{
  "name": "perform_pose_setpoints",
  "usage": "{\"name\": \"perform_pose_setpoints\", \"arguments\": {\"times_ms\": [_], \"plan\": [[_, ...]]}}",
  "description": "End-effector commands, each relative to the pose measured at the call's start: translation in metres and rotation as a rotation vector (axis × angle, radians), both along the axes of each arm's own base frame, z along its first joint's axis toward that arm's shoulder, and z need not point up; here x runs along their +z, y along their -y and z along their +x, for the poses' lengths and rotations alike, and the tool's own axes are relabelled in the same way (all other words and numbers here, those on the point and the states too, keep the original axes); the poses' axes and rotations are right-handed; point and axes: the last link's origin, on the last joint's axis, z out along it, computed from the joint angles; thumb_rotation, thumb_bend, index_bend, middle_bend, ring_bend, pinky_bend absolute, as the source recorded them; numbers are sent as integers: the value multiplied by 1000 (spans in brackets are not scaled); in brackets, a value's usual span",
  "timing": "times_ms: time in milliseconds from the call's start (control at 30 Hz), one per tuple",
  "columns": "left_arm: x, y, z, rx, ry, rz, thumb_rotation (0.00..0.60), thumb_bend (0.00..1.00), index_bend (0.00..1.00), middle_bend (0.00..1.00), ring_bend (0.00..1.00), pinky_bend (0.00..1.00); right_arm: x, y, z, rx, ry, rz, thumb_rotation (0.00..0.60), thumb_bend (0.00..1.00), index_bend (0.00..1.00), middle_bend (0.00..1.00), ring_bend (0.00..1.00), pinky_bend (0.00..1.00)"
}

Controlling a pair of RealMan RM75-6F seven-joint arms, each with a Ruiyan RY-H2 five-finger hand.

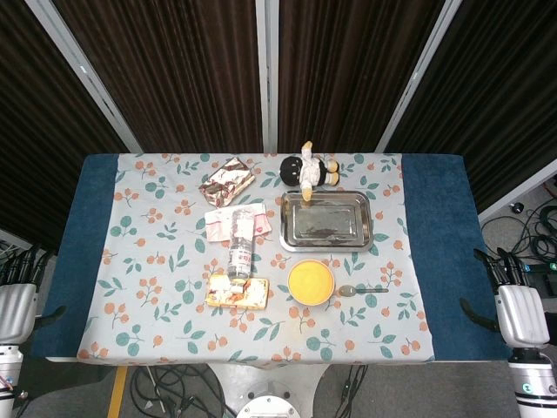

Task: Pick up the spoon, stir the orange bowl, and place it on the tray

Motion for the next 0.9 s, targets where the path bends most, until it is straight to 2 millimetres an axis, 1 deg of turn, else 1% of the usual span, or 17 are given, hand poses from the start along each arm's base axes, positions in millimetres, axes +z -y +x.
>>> {"name": "perform_pose_setpoints", "arguments": {"times_ms": [33, 267, 367, 467, 500, 567, 600, 667, 733, 767, 800, 833, 900], "plan": [[1, 2, 0, -1, 1, 2, 600, 91, 162, 76, 93, 119, 1, -2, 0, 2, 3, -5, 600, 195, 102, 187, 9, 23], [4, 9, 1, -5, 6, 12, 600, 91, 162, 76, 93, 120, 5, -10, 1, 12, 8, -9, 600, 194, 102, 195, 21, 80], [5, 12, 1, -7, 10, 15, 600, 91, 162, 76, 93, 120, 7, -11, 2, 25, 1, -7, 600, 195, 105, 211, 48, 128], [5, 13, 2, -10, 14, 16, 600, 91, 162, 76, 93, 120, 6, -8, 7, 47, -18, 10, 600, 195, 129, 241, 102, 189], [5, 13, 2, -11, 15, 16, 600, 91, 161, 76, 93, 120, 5, -5, 10, 57, -27, 17, 600, 195, 148, 262, 135, 217], [5, 13, 2, -12, 18, 15, 600, 91, 162, 76, 93, 120, 1, 2, 17, 84, -59, 38, 600, 194, 186, 319, 221, 290], [5, 13, 2, -12, 19, 15, 600, 91, 162, 76, 93, 119, -1, 5, 21, 95, -76, 52, 600, 194, 212, 360, 288, 356], [4, 13, 1, -11, 24, 12, 600, 91, 162, 76, 93, 120, -10, 16, 29, 120, -115, 93, 600, 194, 262, 440, 438, 520], [3, 14, 0, -10, 26, 9, 600, 91, 162, 76, 93, 120, -21, 25, 36, 134, -143, 140, 600, 194, 309, 569, 630, 729], [3, 14, -1, -7, 27, 7, 600, 91, 162, 76, 92, 119, -29, 32, 39, 135, -159, 179, 600, 194, 320, 618, 689, 788], [3, 15, -2, -4, 29, 6, 600, 91, 162, 76, 93, 119, -36, 37, 42, 135, -169, 210, 600, 194, 339, 690, 769, 862], [3, 15, -3, 0, 32, 6, 600, 91, 162, 76, 93, 120, -43, 42, 43, 133, -179, 242, 600, 195, 357, 744, 825, 911], [3, 16, -6, 9, 36, 6, 600, 91, 162, 76, 93, 120, -61, 53, 47, 130, -204, 305, 600, 199, 383, 811, 891, 969]]}}
